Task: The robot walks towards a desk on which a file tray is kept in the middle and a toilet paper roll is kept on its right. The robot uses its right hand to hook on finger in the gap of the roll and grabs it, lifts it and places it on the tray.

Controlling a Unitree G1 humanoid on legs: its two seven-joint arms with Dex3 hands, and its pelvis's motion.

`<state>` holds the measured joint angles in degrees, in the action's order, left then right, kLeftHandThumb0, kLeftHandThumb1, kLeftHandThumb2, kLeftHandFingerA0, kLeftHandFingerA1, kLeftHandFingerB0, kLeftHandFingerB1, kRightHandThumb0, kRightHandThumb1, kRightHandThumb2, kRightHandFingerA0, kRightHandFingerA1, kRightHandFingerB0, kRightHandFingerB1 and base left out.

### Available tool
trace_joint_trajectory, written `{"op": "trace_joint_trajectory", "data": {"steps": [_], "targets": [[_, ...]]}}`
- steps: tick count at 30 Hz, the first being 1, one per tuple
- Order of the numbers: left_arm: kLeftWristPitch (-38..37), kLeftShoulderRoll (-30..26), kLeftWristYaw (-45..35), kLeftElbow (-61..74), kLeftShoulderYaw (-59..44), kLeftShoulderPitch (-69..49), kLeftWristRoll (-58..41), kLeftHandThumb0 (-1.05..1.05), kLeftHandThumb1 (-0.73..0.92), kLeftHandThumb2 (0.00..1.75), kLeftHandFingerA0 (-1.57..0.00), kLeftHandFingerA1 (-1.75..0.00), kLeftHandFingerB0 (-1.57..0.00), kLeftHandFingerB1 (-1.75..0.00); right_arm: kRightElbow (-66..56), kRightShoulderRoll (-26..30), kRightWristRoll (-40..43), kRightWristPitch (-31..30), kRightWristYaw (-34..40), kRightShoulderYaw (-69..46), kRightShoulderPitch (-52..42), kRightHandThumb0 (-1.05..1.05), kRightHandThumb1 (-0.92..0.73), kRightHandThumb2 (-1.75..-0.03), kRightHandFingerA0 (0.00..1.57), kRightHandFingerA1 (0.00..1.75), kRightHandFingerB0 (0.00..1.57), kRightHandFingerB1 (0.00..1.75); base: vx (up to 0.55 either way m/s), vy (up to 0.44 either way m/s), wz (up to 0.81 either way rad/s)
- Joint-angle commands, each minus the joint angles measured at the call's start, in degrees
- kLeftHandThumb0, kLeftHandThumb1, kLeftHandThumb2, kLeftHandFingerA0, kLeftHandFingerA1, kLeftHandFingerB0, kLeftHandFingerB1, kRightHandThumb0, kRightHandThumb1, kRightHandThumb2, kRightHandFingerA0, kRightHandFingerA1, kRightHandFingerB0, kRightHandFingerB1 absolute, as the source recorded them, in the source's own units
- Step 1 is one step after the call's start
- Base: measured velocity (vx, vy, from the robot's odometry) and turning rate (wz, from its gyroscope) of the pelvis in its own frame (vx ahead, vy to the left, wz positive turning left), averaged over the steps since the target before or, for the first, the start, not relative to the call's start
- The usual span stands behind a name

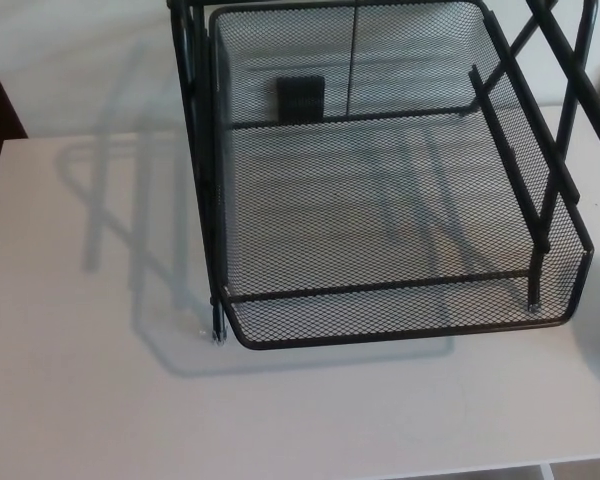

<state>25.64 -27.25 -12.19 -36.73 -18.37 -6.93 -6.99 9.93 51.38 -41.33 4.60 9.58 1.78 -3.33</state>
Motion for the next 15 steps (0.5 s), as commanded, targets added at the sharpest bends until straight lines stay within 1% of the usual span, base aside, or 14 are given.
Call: {"op": "trace_joint_trajectory", "data": {"steps": [1,3,4,5,6,7,9,11,12,13,14,15], "targets": [[-0.61,-0.96,0.50,0.91,-0.58,-2.44,0.38,-0.84,0.92,1.22,0.00,-0.15,0.00,-0.10,-1.42,1.34,8.14,9.92,10.43,-16.15,-3.01,-0.15,-0.72,-0.63,0.88,1.66,0.73,1.39,0.00,0.000,0.00],[-0.90,-0.94,0.56,0.72,-0.40,-2.80,0.58,-0.83,0.92,1.23,0.00,-0.15,0.00,-0.10,-2.97,1.48,9.62,10.44,7.88,-18.41,-2.49,-0.15,-0.75,-0.64,0.88,1.67,0.71,1.42,0.00,0.000,0.00],[-1.10,-0.96,0.39,0.76,-0.39,-2.99,0.55,-0.82,0.92,1.23,0.00,-0.16,0.00,-0.11,-3.94,1.65,9.02,10.01,7.60,-19.41,-2.22,-0.21,-0.75,-0.65,0.85,1.67,0.69,1.45,0.00,0.000,0.00],[-0.73,-0.84,0.71,1.48,-0.39,-3.38,0.63,-0.84,0.92,1.23,0.00,-0.17,0.00,-0.10,-5.11,1.99,7.17,9.10,8.57,-20.37,-1.41,-0.27,-0.70,-0.64,0.86,1.67,0.73,1.51,0.00,0.000,0.00],[-0.41,-0.78,0.75,2.47,-0.31,-3.91,0.66,-0.84,0.92,1.23,0.00,-0.16,0.00,-0.10,-6.82,3.04,8.93,9.02,5.58,-22.53,0.45,-0.20,-0.66,-0.79,0.91,1.70,0.71,1.51,0.00,0.000,0.00],[-0.04,-0.76,0.65,3.10,-0.39,-4.19,0.51,-0.84,0.92,1.23,0.00,-0.16,0.00,-0.10,-8.07,3.42,9.18,8.48,4.28,-23.53,1.16,-0.23,-0.65,-0.81,0.84,1.72,0.72,1.58,0.00,0.000,0.00],[-0.63,-0.56,0.58,3.55,-0.65,-4.74,0.27,-0.83,0.92,1.23,0.00,-0.16,0.00,-0.10,-10.54,3.70,9.69,7.00,1.53,-25.19,2.28,-0.25,-0.63,-0.81,0.87,1.75,0.71,1.59,0.00,0.000,0.00],[-0.39,-0.97,1.08,2.21,0.12,-4.18,1.21,-0.84,0.92,1.24,0.00,-0.15,0.00,-0.10,-13.45,3.67,9.23,4.80,-0.17,-26.51,4.22,-0.32,-0.69,-0.77,0.91,1.75,0.73,1.59,0.00,0.000,0.00],[-2.20,-1.25,0.41,1.45,0.68,-4.36,1.64,-0.82,0.92,1.25,0.00,-0.18,0.00,-0.12,-14.66,4.66,9.75,3.63,-1.98,-26.79,7.07,-0.35,-0.75,-0.68,0.92,1.75,0.71,1.59,0.00,0.000,0.00],[-2.73,-1.26,0.38,1.06,0.85,-4.41,1.73,-0.83,0.92,1.25,0.00,-0.17,0.00,-0.11,-14.91,5.42,11.35,4.10,-3.42,-26.95,9.49,-0.26,-0.69,-0.72,0.92,1.75,0.72,1.58,0.00,0.000,0.00],[-1.19,-1.12,1.01,1.63,0.61,-4.26,1.47,-0.84,0.92,1.24,0.00,-0.16,0.00,-0.10,-15.59,5.73,12.19,3.36,-4.76,-26.90,11.54,-0.25,-0.66,-0.74,0.90,1.75,0.71,1.60,0.00,0.000,0.00],[-0.91,-1.10,1.22,1.68,0.62,-4.18,1.42,-0.85,0.92,1.25,0.00,-0.16,0.00,-0.10,-15.94,5.95,12.39,2.97,-5.47,-26.60,13.27,-0.21,-0.58,-0.88,0.90,1.75,0.72,1.58,0.00,0.000,0.00]]}}
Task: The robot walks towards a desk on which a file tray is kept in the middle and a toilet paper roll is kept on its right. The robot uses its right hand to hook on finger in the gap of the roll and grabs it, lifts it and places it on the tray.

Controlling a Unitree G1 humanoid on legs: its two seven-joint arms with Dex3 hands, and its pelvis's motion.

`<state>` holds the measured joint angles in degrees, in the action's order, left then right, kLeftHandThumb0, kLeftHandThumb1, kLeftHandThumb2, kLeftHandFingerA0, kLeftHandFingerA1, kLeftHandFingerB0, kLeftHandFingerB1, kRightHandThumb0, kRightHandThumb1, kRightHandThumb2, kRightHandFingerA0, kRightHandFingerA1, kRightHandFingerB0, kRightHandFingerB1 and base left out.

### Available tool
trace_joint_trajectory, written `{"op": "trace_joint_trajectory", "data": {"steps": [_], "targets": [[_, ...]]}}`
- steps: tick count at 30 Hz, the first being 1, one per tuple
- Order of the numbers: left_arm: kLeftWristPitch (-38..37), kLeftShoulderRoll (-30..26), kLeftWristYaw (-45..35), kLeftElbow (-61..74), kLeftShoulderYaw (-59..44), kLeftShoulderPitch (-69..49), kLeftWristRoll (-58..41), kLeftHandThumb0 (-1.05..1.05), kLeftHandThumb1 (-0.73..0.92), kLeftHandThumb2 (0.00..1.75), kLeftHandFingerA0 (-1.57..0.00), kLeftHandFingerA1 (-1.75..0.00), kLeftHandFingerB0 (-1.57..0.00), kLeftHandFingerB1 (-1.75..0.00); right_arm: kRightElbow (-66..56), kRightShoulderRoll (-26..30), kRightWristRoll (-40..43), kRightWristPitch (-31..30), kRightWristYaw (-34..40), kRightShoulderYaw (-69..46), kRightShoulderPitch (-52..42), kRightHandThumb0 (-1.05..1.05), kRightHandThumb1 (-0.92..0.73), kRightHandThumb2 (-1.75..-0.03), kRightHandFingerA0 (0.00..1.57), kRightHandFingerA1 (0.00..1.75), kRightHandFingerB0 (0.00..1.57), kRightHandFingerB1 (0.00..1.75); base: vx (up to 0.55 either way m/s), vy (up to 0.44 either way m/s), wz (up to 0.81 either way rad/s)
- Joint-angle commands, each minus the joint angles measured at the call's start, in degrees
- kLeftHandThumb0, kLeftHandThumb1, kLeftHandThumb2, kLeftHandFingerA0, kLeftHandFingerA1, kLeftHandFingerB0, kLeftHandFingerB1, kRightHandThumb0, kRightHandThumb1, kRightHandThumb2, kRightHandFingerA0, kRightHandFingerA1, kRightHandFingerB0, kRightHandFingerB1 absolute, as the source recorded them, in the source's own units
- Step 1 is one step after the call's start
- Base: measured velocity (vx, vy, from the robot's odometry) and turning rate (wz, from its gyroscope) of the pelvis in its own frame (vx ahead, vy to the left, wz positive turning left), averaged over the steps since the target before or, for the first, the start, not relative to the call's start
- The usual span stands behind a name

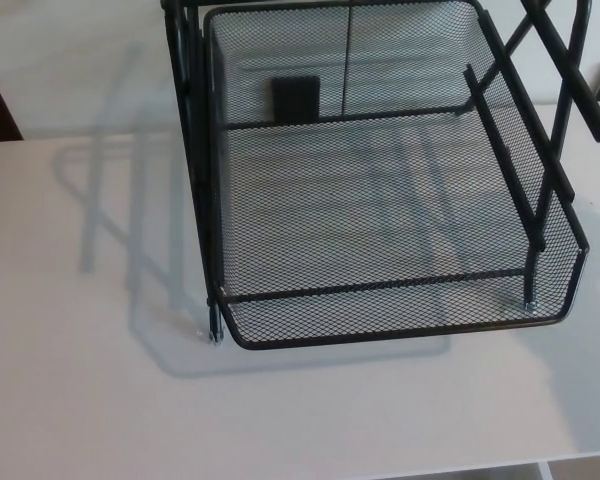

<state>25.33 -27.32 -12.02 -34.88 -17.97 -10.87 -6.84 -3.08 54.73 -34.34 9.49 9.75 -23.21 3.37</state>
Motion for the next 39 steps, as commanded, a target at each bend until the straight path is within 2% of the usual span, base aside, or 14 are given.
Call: {"op": "trace_joint_trajectory", "data": {"steps": [1,2,3,4,6,7,13,17,19,20,26,37,38,39], "targets": [[-1.08,-1.03,1.25,-0.54,0.36,-0.10,1.42,-0.84,0.92,1.24,0.00,-0.16,0.00,-0.10,-2.73,2.90,5.42,-1.24,-5.04,-0.68,9.91,-0.18,-0.55,-0.90,0.95,1.71,0.73,1.47,0.00,0.000,0.00],[-1.36,-1.05,1.27,-0.75,0.39,-0.09,1.43,-0.83,0.92,1.24,0.00,-0.17,0.00,-0.11,-2.48,3.34,5.41,-1.00,-5.36,0.50,13.13,-0.23,-0.56,-0.79,1.00,1.45,0.91,1.11,0.00,0.000,0.00],[-1.40,-1.06,1.27,-0.78,0.41,-0.10,1.41,-0.83,0.92,1.24,0.00,-0.17,0.00,-0.11,-2.41,3.28,5.32,-0.96,-5.58,0.59,13.56,-0.23,-0.56,-0.79,1.00,1.45,0.91,1.11,0.00,0.000,0.00],[-0.97,-0.91,1.24,-0.62,-0.02,-0.01,0.85,-0.84,0.92,1.24,0.00,-0.15,0.00,-0.10,-1.90,2.76,5.08,-0.81,-5.02,2.39,17.74,-0.12,-0.45,-0.95,0.96,1.57,0.86,1.32,0.00,0.000,0.00],[-1.17,-0.86,1.27,-1.92,-0.33,0.58,0.49,-0.85,0.92,1.23,0.00,-0.15,0.00,-0.09,-2.26,1.87,4.87,-1.99,-6.30,5.43,23.57,-0.24,-0.62,-0.73,0.90,1.72,0.76,1.54,0.00,0.000,0.00],[-1.64,-0.94,1.49,-3.00,-0.07,0.87,0.83,-0.85,0.92,1.23,0.00,-0.15,0.00,-0.09,-2.16,1.72,5.69,-1.46,-7.50,6.75,25.84,-0.22,-0.59,-0.85,0.90,1.75,0.73,1.61,0.00,0.000,0.00],[-3.37,-0.98,0.57,-2.96,0.63,-0.25,1.08,-0.79,0.92,1.24,0.00,-0.18,0.00,-0.13,0.03,-1.69,3.90,2.71,-5.45,13.65,36.32,-0.24,-0.46,-1.06,0.93,1.75,0.74,1.68,0.00,0.000,0.00],[-1.80,-0.74,1.26,-2.93,-0.07,0.42,0.42,-0.84,0.92,1.23,0.00,-0.16,0.00,-0.10,-5.56,-8.48,10.06,-1.85,-16.13,21.29,44.01,-0.25,-0.54,-1.09,0.91,1.75,0.73,1.65,0.00,0.000,0.00],[-1.81,-0.77,1.43,-2.91,0.17,0.28,0.70,-0.85,0.92,1.24,0.00,-0.15,0.00,-0.09,-8.86,-12.49,13.37,-7.66,-20.62,23.74,44.47,-0.26,-0.54,-1.01,0.85,1.75,0.72,1.60,0.00,0.000,0.00],[-2.18,-0.83,1.78,-3.11,0.58,0.50,1.19,-0.82,0.92,1.23,0.00,-0.18,0.00,-0.11,-10.60,-14.01,15.56,-10.83,-22.94,24.58,44.29,-0.16,-0.54,-1.06,1.00,1.74,0.73,1.51,0.00,0.000,0.00],[-1.87,-0.54,1.74,-3.13,0.24,1.10,0.63,-0.80,0.92,1.22,0.00,-0.17,0.00,-0.12,-15.92,-18.59,15.36,-19.84,-31.68,31.94,41.04,-0.22,-0.69,-0.91,0.82,1.75,0.68,1.64,0.00,0.000,0.00],[-2.02,-0.49,1.23,-2.98,0.36,0.83,0.56,-0.82,0.92,1.23,0.00,-0.17,0.00,-0.11,-10.00,-18.88,8.82,-18.62,-39.91,42.41,38.31,-0.19,-0.55,-1.07,0.94,1.75,0.80,1.61,0.00,0.000,0.00],[-1.97,-0.36,1.27,-2.42,0.21,0.51,0.42,-0.82,0.92,1.23,0.00,-0.17,0.00,-0.11,-9.40,-18.43,8.27,-18.21,-40.63,43.00,38.54,-0.16,-0.54,-1.08,1.12,1.75,0.79,1.50,0.00,0.000,0.00],[-1.56,-0.32,1.62,-2.01,0.30,0.42,0.59,-0.83,0.92,1.23,0.00,-0.16,0.00,-0.10,-9.37,-17.95,7.83,-19.01,-42.02,43.54,39.02,-0.20,-0.57,-1.04,0.93,1.75,0.81,1.58,0.00,0.000,0.00]]}}
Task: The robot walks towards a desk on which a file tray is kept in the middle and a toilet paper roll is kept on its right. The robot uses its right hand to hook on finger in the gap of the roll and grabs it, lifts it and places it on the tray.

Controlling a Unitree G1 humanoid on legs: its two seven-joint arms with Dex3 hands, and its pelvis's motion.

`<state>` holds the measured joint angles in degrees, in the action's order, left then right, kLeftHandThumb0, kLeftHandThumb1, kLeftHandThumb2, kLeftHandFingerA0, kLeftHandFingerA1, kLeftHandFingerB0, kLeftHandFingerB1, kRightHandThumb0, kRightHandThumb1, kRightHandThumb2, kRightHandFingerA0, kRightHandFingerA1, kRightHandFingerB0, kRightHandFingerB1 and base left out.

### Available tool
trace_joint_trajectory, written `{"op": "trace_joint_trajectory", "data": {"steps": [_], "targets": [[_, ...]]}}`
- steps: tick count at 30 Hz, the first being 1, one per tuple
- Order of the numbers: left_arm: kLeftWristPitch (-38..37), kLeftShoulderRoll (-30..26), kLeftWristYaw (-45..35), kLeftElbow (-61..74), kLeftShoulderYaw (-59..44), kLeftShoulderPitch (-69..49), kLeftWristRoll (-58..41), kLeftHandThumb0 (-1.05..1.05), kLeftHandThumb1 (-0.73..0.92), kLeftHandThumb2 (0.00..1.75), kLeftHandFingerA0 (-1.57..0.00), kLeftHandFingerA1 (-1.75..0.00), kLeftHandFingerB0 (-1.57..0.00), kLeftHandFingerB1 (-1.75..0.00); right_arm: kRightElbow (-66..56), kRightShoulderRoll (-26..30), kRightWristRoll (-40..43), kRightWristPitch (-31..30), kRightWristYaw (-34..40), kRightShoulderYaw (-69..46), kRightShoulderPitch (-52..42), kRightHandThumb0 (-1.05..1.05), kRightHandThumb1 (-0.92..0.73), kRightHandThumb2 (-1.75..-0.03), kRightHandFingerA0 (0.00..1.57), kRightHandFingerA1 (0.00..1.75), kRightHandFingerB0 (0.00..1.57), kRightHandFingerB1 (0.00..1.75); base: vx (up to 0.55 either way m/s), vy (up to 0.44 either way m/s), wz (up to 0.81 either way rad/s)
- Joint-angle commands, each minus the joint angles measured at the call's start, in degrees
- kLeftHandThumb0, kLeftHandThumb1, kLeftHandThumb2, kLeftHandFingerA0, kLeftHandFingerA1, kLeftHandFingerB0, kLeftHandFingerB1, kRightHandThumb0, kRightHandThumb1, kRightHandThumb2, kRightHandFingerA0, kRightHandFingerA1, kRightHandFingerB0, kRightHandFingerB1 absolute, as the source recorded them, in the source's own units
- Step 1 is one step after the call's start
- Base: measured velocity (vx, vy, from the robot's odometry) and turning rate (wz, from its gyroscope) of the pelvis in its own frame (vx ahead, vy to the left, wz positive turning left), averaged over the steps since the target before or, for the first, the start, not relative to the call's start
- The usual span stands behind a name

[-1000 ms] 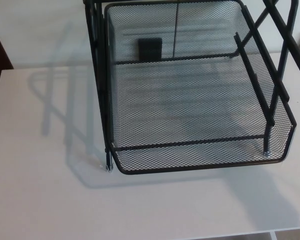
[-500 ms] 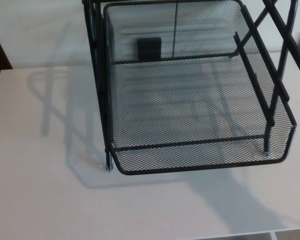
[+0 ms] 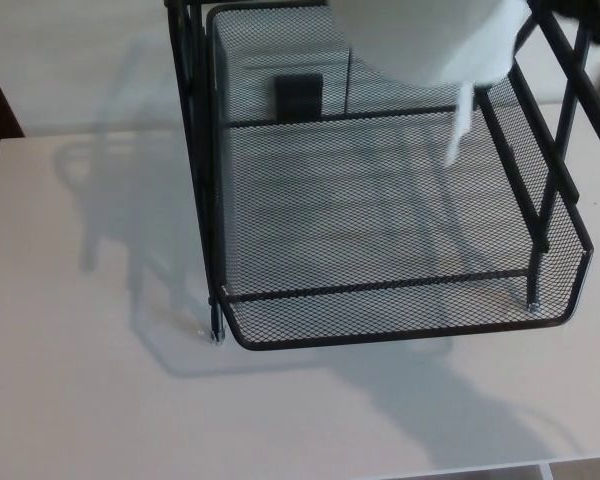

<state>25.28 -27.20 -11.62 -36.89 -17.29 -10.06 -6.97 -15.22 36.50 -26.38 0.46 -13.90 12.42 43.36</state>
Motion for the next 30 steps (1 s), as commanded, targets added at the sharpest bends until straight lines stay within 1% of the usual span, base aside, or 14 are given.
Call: {"op": "trace_joint_trajectory", "data": {"steps": [1,9,10,11,13,14,16,17,19,22,24,25,29,30], "targets": [[-1.34,-0.42,1.36,0.14,-0.34,-0.41,0.80,-0.83,0.92,1.23,0.00,-0.16,0.00,-0.10,2.75,0.48,-0.28,-10.41,-18.96,8.17,-0.75,-0.20,-0.57,-1.04,0.93,1.75,0.81,1.58,0.00,0.000,0.00],[-1.18,-0.62,0.96,-0.45,-0.11,-0.08,0.84,-0.81,0.92,1.23,0.00,-0.16,0.00,-0.11,4.76,0.99,-1.27,-10.02,-23.49,11.50,1.70,-0.17,-0.53,-1.01,0.93,1.74,0.83,1.51,0.00,0.000,0.00],[-0.93,-0.11,1.77,0.18,-0.48,-0.22,0.65,-0.83,0.92,1.23,0.00,-0.16,0.00,-0.10,5.38,0.54,-1.50,-9.79,-23.64,12.21,1.88,-0.23,-0.47,-1.07,1.22,1.34,1.01,1.19,0.00,0.000,0.00],[-1.06,-0.21,1.97,-0.02,-0.14,-0.18,1.06,-0.84,0.92,1.23,0.00,-0.17,0.00,-0.10,5.98,0.58,-1.64,-8.62,-24.05,12.86,2.40,-0.18,-0.49,-1.08,0.94,1.63,0.90,1.29,0.00,0.000,0.00],[-0.99,-0.20,1.99,0.00,-0.03,0.00,1.12,-0.84,0.92,1.23,0.00,-0.17,0.00,-0.10,5.93,0.73,-1.61,-8.73,-24.21,12.77,2.36,-0.18,-0.49,-1.08,0.94,1.63,0.90,1.29,0.00,0.000,0.00],[-1.58,-0.30,1.03,0.32,-0.10,-0.42,0.79,-0.82,0.92,1.23,0.00,-0.17,0.00,-0.11,5.28,-0.06,-1.58,-10.95,-25.85,13.58,2.79,-0.19,-0.56,-0.96,0.91,1.51,0.89,0.82,0.00,0.000,0.00],[-0.86,-0.28,1.41,0.69,-0.04,-0.37,0.91,-0.82,0.92,1.23,0.00,-0.17,0.00,-0.11,4.78,-0.35,-1.16,-11.82,-26.92,13.89,2.83,-0.21,-0.60,-0.87,0.89,1.55,0.85,0.69,0.00,0.000,0.00],[-0.94,-0.22,1.25,0.25,-0.37,-0.20,0.55,-0.82,0.92,1.23,0.00,-0.16,0.00,-0.11,4.44,0.44,-2.74,-10.71,-27.64,14.79,3.29,-0.29,-0.65,-0.68,0.90,1.52,0.80,0.57,0.00,0.000,0.00],[-0.96,-0.18,1.39,0.56,-0.25,-0.37,0.71,-0.82,0.92,1.23,0.00,-0.17,0.00,-0.11,3.77,0.85,-3.69,-10.11,-28.26,15.51,3.25,-0.37,-0.62,-0.62,0.87,1.43,0.66,0.46,0.00,0.000,0.00],[-1.26,0.09,1.80,-0.33,-0.67,0.22,0.42,-0.84,0.92,1.23,0.00,-0.16,0.00,-0.09,3.40,1.98,-4.77,-9.88,-32.54,17.24,5.12,-0.49,-0.62,-0.59,0.52,0.67,0.49,0.36,0.00,0.000,0.00],[-1.61,-0.14,1.42,-1.13,-0.52,0.59,0.49,-0.83,0.92,1.23,0.00,-0.17,0.00,-0.10,2.90,2.45,-5.56,-9.27,-32.90,17.63,5.07,-0.52,-0.60,-0.58,0.44,0.54,0.46,0.37,0.00,0.000,0.00],[-1.59,-0.14,1.60,-1.05,-0.46,0.51,0.63,-0.83,0.92,1.23,0.00,-0.16,0.00,-0.10,2.43,3.24,-6.56,-8.10,-33.24,18.00,5.01,-0.58,-0.45,-0.82,0.27,0.57,0.36,0.48,0.00,0.000,0.00],[-1.61,-0.12,1.35,-0.47,-0.77,-0.01,0.35,-0.84,0.92,1.23,0.00,-0.15,0.00,-0.09,2.09,3.27,-6.81,-8.34,-33.55,17.80,4.55,-0.60,-0.44,-0.80,0.17,0.54,0.32,0.47,0.00,0.000,0.00],[-2.25,-0.31,1.25,-0.63,-0.13,-0.07,0.96,-0.82,0.92,1.23,0.00,-0.17,0.00,-0.11,1.60,3.93,-7.78,-7.37,-33.47,17.85,4.40,-0.62,-0.43,-0.81,0.04,0.51,0.22,0.47,0.00,0.000,0.00]]}}
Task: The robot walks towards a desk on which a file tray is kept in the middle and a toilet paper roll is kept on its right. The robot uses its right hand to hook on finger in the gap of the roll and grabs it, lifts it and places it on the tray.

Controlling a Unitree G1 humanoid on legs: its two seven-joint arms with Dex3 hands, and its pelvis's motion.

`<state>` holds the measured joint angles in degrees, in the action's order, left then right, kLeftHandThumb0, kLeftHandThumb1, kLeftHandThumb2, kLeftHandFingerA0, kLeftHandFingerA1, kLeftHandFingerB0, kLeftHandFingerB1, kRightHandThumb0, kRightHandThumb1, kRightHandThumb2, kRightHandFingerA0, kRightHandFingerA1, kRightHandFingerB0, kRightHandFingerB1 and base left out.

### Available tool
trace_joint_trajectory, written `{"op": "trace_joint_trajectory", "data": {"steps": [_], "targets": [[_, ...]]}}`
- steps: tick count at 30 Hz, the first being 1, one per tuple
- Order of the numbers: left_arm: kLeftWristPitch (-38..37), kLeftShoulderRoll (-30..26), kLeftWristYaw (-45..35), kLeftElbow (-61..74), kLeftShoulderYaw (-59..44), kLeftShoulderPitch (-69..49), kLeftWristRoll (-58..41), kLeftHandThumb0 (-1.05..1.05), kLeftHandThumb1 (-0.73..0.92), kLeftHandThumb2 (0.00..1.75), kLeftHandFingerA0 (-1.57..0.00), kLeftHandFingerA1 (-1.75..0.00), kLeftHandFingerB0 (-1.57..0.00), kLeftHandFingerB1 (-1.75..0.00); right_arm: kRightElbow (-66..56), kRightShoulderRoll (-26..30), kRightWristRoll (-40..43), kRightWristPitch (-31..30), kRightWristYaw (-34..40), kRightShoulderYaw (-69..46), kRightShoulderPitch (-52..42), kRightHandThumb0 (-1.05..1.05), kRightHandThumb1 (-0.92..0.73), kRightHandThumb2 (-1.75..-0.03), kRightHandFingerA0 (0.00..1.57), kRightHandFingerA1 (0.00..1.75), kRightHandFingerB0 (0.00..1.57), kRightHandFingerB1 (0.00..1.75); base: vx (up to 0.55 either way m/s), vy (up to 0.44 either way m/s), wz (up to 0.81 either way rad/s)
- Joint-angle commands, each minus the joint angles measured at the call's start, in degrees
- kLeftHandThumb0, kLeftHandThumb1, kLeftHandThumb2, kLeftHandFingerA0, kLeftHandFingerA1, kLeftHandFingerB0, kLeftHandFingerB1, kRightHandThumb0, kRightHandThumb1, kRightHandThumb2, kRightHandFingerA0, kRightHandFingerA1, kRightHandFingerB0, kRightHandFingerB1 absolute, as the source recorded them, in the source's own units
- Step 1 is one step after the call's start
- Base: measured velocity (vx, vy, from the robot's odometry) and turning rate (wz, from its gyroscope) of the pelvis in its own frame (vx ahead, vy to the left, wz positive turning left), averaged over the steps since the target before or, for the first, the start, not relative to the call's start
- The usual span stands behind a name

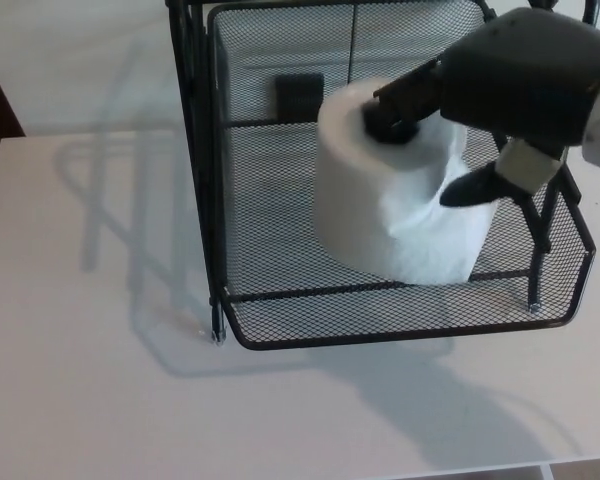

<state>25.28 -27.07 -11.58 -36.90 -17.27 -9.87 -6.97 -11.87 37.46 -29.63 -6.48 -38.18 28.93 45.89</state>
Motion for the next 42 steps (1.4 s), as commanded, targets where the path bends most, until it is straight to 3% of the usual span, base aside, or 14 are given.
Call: {"op": "trace_joint_trajectory", "data": {"steps": [1,6,7,9,10,11,15,19,26,27,28,30,33,42], "targets": [[-2.11,-0.41,1.17,-0.61,-0.26,-0.23,0.83,-0.82,0.92,1.23,0.00,-0.17,0.00,-0.11,-1.98,3.32,-4.97,0.13,-9.37,1.29,1.98,-0.61,-0.42,-0.80,0.02,0.46,0.19,0.47,0.00,0.000,0.00],[-1.67,-0.25,0.96,0.24,-0.79,-0.59,0.27,-0.82,0.92,1.23,0.00,-0.17,0.00,-0.11,-2.80,3.68,-5.91,0.69,-11.26,0.97,3.58,-0.67,-0.41,-0.82,0.00,0.28,0.11,0.45,0.00,0.000,0.00],[-1.67,-0.42,0.94,-0.21,-0.73,-0.42,0.40,-0.82,0.92,1.23,0.00,-0.17,0.00,-0.11,-2.87,3.49,-6.12,0.79,-11.07,0.81,3.63,-0.67,-0.55,-0.57,0.00,0.25,0.15,0.34,0.00,0.000,0.00],[-1.96,-0.52,0.97,-1.60,-0.81,0.25,0.41,-0.83,0.92,1.23,0.00,-0.16,0.00,-0.10,-2.96,3.39,-5.83,0.39,-12.13,0.53,4.08,-0.68,-0.55,-0.57,0.00,0.15,0.11,0.34,0.00,0.000,0.00],[-2.19,-0.54,1.06,-2.13,-0.80,0.50,0.47,-0.82,0.92,1.23,0.00,-0.18,0.00,-0.11,-3.39,3.50,-5.94,0.11,-13.09,0.10,4.64,-0.91,-0.49,-0.80,0.00,0.05,0.13,0.28,0.00,0.000,0.00],[-2.58,-0.68,1.11,-2.39,-0.37,0.52,0.95,-0.82,0.92,1.23,0.00,-0.17,0.00,-0.11,-3.44,3.49,-5.30,-0.10,-13.94,-0.53,5.21,-0.74,-0.42,-0.68,0.00,0.00,0.10,0.31,0.00,0.000,0.00],[-2.33,-0.47,1.00,-1.67,-1.13,0.02,0.13,-0.82,0.92,1.23,0.00,-0.18,0.00,-0.11,-2.51,2.61,-4.31,-0.19,-15.34,-1.68,7.17,-0.74,-0.52,-0.56,0.00,0.05,0.09,0.35,0.00,0.000,0.00],[-2.15,-0.64,1.34,-0.63,-0.29,-0.59,0.97,-0.81,0.92,1.23,0.00,-0.18,0.00,-0.12,-0.60,2.22,-2.54,-0.97,-20.05,-2.43,13.00,-0.88,-0.50,-0.89,0.00,0.18,0.09,0.37,0.00,0.000,0.00],[-1.70,-0.90,1.52,-0.60,0.02,-0.58,1.03,-0.83,0.92,1.24,0.00,-0.19,0.00,-0.11,6.34,-0.88,0.43,-2.91,-27.29,-2.29,22.43,-1.03,-0.58,-0.93,0.00,0.13,0.13,0.39,0.00,0.000,0.00],[-0.81,-0.73,1.50,0.58,-0.27,-0.89,0.63,-0.83,0.92,1.24,0.00,-0.18,0.00,-0.11,7.12,-1.76,1.76,-5.36,-28.72,-2.89,23.47,-0.86,-0.50,-0.70,0.00,0.00,0.13,0.38,0.00,0.000,0.00],[-0.86,-0.65,1.29,0.44,-0.45,-1.00,0.39,-0.81,0.92,1.23,0.00,-0.19,0.00,-0.12,8.82,-2.38,3.18,-6.32,-30.57,-3.13,25.58,-0.99,-0.56,-0.89,0.00,0.11,0.17,0.42,0.00,0.000,0.00],[-1.46,-0.69,1.33,-0.70,-0.44,-0.51,0.46,-0.81,0.92,1.23,0.00,-0.19,0.00,-0.12,10.00,-2.95,5.10,-7.29,-31.26,-4.34,26.35,-0.83,-0.45,-0.70,0.00,0.00,0.14,0.38,0.00,0.000,0.00],[-2.13,-0.29,1.30,-1.84,-1.01,-0.44,-0.06,-0.82,0.92,1.23,0.00,-0.16,0.00,-0.11,10.05,-2.73,5.80,-10.99,-33.66,-5.56,28.87,-0.88,-0.46,-0.81,0.00,0.11,0.11,0.41,0.00,0.000,0.00],[-2.11,-0.21,1.73,-0.65,-0.87,-1.38,0.31,-0.83,0.92,1.23,0.00,-0.19,0.00,-0.11,10.31,11.34,11.19,-17.36,-35.58,-23.25,33.19,-0.84,-0.50,-0.86,0.00,0.02,0.15,0.37,0.00,0.000,0.00]]}}
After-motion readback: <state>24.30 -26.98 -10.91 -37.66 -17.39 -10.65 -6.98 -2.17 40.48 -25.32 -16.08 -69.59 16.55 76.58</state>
